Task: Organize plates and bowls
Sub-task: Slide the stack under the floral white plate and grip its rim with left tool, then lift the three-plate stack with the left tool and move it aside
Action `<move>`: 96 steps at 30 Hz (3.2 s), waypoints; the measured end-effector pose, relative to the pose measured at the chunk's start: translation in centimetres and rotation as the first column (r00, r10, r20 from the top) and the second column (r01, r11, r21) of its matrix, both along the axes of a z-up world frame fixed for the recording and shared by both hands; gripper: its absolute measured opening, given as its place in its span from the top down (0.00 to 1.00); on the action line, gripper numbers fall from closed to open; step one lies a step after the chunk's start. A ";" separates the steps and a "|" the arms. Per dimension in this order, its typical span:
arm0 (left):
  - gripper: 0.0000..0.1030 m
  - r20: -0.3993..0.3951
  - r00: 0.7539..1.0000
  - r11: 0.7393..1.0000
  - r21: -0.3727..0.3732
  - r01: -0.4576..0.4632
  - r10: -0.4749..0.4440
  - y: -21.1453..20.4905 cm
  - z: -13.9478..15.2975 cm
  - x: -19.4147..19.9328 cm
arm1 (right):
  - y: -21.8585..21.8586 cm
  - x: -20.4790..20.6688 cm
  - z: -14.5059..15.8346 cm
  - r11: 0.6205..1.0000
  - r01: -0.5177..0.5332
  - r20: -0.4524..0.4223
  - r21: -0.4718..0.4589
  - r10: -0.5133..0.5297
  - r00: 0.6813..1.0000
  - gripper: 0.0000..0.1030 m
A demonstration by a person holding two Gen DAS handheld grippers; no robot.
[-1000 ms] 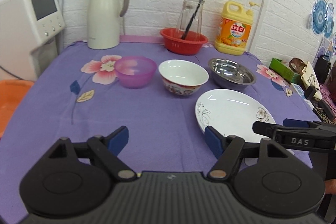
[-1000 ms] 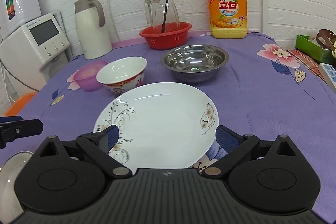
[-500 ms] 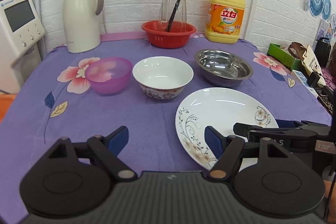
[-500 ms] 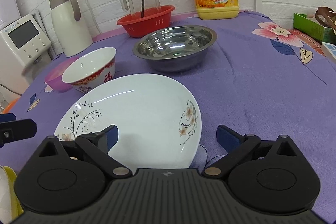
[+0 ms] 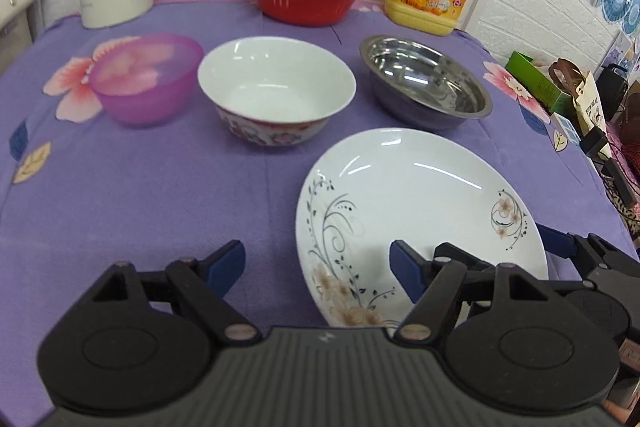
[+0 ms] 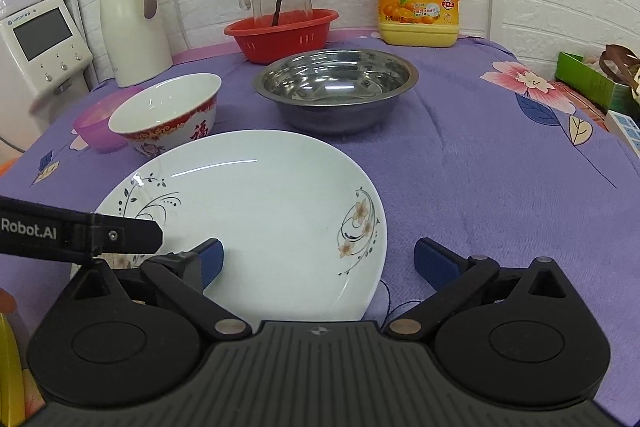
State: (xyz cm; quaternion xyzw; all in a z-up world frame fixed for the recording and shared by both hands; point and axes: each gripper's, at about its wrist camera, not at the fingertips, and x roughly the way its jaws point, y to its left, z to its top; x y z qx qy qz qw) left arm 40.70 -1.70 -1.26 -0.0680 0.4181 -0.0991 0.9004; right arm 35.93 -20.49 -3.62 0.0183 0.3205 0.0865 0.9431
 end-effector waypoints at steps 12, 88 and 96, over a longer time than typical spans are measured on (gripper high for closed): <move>0.30 0.031 0.999 0.999 0.039 -0.011 0.010 -1.2 -0.5 0.8 | 0.0 -0.2 0.2 1.000 -0.011 -0.017 0.002 0.011 1.000 0.00; 0.39 0.172 0.956 0.967 0.055 -0.249 0.236 12.9 1.3 -23.1 | 15.7 -18.6 2.5 0.926 -0.372 0.095 -0.067 0.378 0.921 0.00; 0.37 0.223 0.951 0.965 0.101 -0.241 0.214 12.3 0.9 -23.1 | 15.2 -18.0 1.8 0.925 -0.373 0.076 -0.074 0.378 0.923 0.00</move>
